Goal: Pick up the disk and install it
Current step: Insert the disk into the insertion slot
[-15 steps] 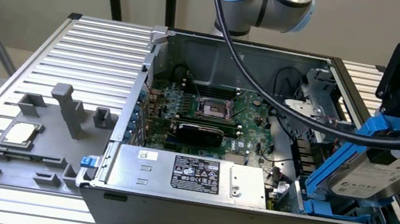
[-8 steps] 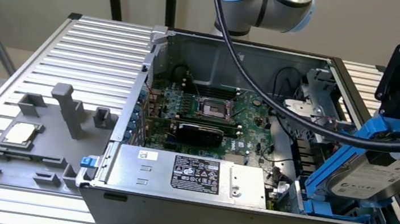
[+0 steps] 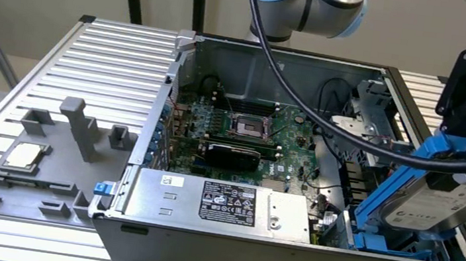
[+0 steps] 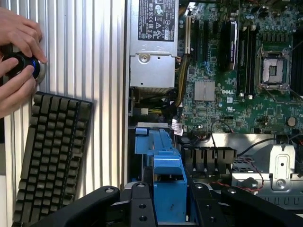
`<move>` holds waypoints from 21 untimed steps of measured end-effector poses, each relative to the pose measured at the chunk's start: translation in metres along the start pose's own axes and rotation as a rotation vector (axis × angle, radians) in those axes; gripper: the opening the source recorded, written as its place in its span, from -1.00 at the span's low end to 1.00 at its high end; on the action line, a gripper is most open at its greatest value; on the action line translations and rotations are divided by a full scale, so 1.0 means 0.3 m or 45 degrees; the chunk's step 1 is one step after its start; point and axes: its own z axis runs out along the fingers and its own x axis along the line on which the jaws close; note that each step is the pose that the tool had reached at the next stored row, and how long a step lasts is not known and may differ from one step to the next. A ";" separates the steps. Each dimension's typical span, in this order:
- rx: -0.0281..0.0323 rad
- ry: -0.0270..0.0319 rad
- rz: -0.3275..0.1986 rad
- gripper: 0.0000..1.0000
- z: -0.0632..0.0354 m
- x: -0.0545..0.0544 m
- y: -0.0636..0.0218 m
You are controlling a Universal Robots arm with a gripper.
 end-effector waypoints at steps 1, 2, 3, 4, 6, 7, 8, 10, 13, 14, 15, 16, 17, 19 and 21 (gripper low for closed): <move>0.0000 0.0001 0.000 -0.35 0.000 -0.001 0.000; 0.0000 -0.0001 0.000 -0.35 0.002 -0.002 0.000; 0.0000 -0.0003 0.000 -0.35 0.003 -0.002 0.000; 0.0000 -0.0002 0.000 -0.35 0.005 -0.002 0.000; 0.0000 -0.0001 0.000 -0.35 0.009 -0.002 0.000; 0.0000 -0.0002 0.000 -0.35 0.011 -0.002 0.000; 0.0000 -0.0002 0.000 -0.35 0.013 -0.002 0.000; -0.0001 -0.0006 0.000 -0.35 0.018 -0.002 0.000; -0.0002 -0.0027 0.000 -0.35 0.025 -0.001 0.000; -0.0003 -0.0039 0.000 -0.35 0.028 -0.001 0.000; -0.0003 -0.0052 0.000 -0.35 0.030 -0.001 0.000; -0.0003 -0.0069 0.000 -0.35 0.033 -0.001 0.000; -0.0003 -0.0091 0.000 -0.35 0.036 -0.001 0.000; -0.0004 -0.0132 0.000 -0.35 0.041 -0.001 0.000; -0.0005 -0.0172 0.000 -0.35 0.044 -0.001 0.000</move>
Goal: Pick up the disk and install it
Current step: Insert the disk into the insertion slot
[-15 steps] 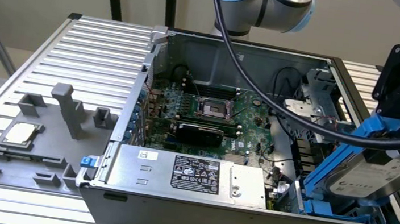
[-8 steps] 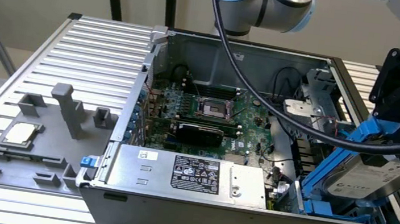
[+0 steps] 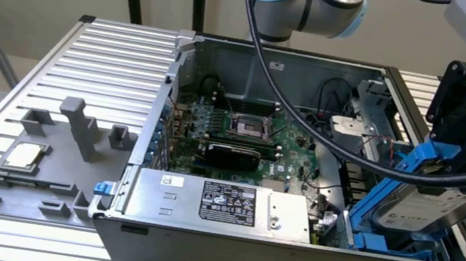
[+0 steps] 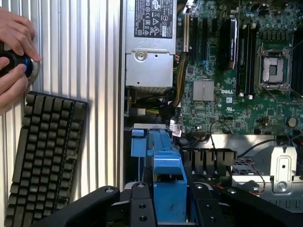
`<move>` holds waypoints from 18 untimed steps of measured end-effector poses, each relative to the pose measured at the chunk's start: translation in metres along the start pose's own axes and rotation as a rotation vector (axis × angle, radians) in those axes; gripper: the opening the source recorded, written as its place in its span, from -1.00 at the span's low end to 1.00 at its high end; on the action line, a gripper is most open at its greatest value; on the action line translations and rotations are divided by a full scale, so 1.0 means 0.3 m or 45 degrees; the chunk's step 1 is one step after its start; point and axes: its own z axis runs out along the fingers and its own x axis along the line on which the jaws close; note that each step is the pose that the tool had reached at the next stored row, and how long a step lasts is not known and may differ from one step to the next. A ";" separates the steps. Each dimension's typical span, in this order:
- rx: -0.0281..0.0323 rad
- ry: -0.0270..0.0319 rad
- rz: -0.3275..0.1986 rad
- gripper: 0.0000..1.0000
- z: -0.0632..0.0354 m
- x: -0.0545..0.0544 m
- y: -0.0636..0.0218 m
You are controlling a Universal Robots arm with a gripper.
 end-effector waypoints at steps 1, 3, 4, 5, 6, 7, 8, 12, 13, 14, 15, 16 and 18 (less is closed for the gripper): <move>-0.0001 -0.0022 0.000 -0.35 0.002 0.000 0.000; -0.0003 -0.0061 0.000 -0.35 0.005 0.000 0.000; -0.0004 -0.0079 0.000 -0.35 0.006 0.000 0.000; -0.0004 -0.0097 0.000 -0.35 0.009 0.000 0.000; -0.0005 -0.0111 0.000 -0.35 0.011 0.000 0.000; -0.0007 -0.0124 0.000 -0.35 0.013 0.001 0.000; -0.0009 -0.0139 0.000 -0.35 0.016 0.001 0.000; -0.0034 -0.0190 -0.001 -0.35 0.026 0.001 -0.001; -0.0043 -0.0197 -0.001 -0.35 0.028 0.001 -0.001; -0.0051 -0.0205 -0.001 -0.35 0.030 0.002 -0.001; -0.0059 -0.0214 -0.001 -0.35 0.033 0.002 -0.001; -0.0066 -0.0214 -0.001 -0.35 0.035 0.002 -0.001; -0.0081 -0.0218 -0.001 -0.35 0.040 0.002 -0.001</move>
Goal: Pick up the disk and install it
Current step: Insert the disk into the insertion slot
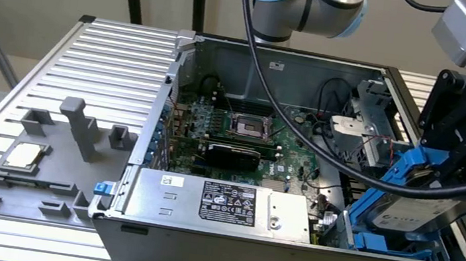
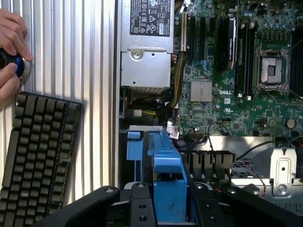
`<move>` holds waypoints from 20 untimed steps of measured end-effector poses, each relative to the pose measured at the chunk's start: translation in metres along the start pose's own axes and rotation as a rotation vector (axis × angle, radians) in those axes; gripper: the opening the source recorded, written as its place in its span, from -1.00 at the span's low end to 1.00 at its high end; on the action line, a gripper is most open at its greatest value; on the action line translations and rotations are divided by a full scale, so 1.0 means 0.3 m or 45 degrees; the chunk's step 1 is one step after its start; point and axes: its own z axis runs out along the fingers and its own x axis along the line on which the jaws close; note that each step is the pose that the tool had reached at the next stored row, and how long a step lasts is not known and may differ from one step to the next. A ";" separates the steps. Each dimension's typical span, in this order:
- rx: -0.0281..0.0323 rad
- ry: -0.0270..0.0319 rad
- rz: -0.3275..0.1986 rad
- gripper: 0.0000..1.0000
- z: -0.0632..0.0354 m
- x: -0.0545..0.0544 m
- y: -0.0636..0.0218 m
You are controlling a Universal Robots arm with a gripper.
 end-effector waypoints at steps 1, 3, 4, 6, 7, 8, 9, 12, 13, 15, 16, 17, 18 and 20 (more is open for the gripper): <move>-0.0006 -0.0006 0.000 -0.35 0.003 0.000 0.000; -0.0018 -0.0013 -0.001 -0.35 0.007 0.001 0.000; -0.0025 -0.0016 -0.001 -0.35 0.009 0.001 0.000; -0.0034 -0.0018 -0.001 -0.35 0.011 0.001 -0.001; -0.0038 -0.0020 -0.001 -0.35 0.012 0.001 -0.001; -0.0040 -0.0020 -0.002 -0.35 0.012 0.001 -0.001; -0.0040 -0.0019 -0.002 -0.35 0.012 0.001 -0.001; -0.0043 -0.0024 -0.002 -0.35 0.011 0.001 -0.003; -0.0047 -0.0025 -0.002 -0.35 0.009 0.001 -0.004; -0.0066 -0.0025 -0.001 -0.35 -0.001 0.000 -0.005; -0.0073 -0.0024 -0.001 -0.35 -0.006 0.000 -0.006; -0.0076 -0.0022 -0.001 -0.35 -0.009 -0.001 -0.006; -0.0079 -0.0022 -0.001 -0.35 -0.010 -0.001 -0.006; -0.0090 -0.0023 -0.001 -0.35 -0.010 -0.001 -0.007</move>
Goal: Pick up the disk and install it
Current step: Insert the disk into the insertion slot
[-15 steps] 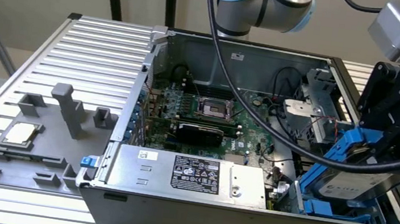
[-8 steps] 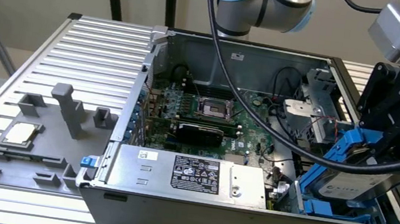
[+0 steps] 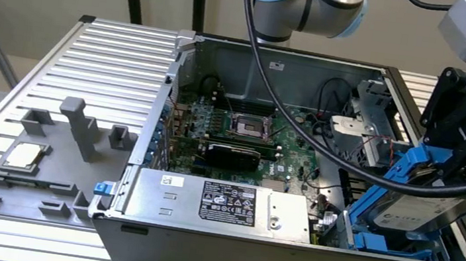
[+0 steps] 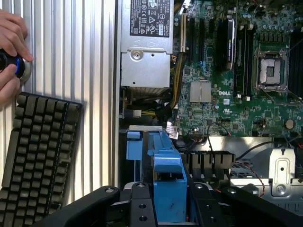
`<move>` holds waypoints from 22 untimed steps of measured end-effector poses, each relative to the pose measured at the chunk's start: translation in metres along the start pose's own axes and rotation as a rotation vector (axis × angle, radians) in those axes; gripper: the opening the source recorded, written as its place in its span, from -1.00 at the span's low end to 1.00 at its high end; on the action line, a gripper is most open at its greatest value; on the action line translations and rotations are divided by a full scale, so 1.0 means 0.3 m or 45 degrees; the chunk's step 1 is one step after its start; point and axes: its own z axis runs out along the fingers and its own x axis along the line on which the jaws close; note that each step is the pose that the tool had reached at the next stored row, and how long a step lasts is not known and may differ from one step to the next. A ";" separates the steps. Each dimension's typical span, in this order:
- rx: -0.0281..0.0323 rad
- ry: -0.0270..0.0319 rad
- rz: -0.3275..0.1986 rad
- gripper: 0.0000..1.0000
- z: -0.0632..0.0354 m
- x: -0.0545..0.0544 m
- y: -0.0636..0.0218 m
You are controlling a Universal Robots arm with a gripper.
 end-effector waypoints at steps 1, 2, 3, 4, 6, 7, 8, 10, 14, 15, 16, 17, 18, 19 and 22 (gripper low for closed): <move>-0.0010 0.0003 0.000 -0.35 0.000 0.000 -0.001; -0.0020 0.0009 0.000 -0.35 0.000 0.000 -0.001; -0.0029 0.0015 0.000 -0.35 0.000 0.000 -0.002; -0.0036 0.0020 0.000 -0.35 0.000 0.000 -0.003; -0.0050 0.0043 0.000 -0.35 -0.001 0.001 -0.006; -0.0054 0.0055 0.001 -0.35 0.000 0.001 -0.006; -0.0057 0.0070 0.001 -0.35 0.000 0.001 -0.006; -0.0059 0.0082 0.001 -0.35 0.000 0.001 -0.006; -0.0059 0.0085 0.001 -0.35 0.004 0.001 -0.007; -0.0059 0.0086 0.001 -0.35 0.005 0.001 -0.007; -0.0060 0.0086 0.001 -0.35 0.007 0.001 -0.007; -0.0060 0.0084 0.001 -0.35 0.009 0.002 -0.007; -0.0060 0.0085 0.001 -0.35 0.010 0.002 -0.007; -0.0061 0.0085 0.001 -0.35 0.012 0.002 -0.007; -0.0062 0.0085 0.001 -0.35 0.016 0.003 -0.007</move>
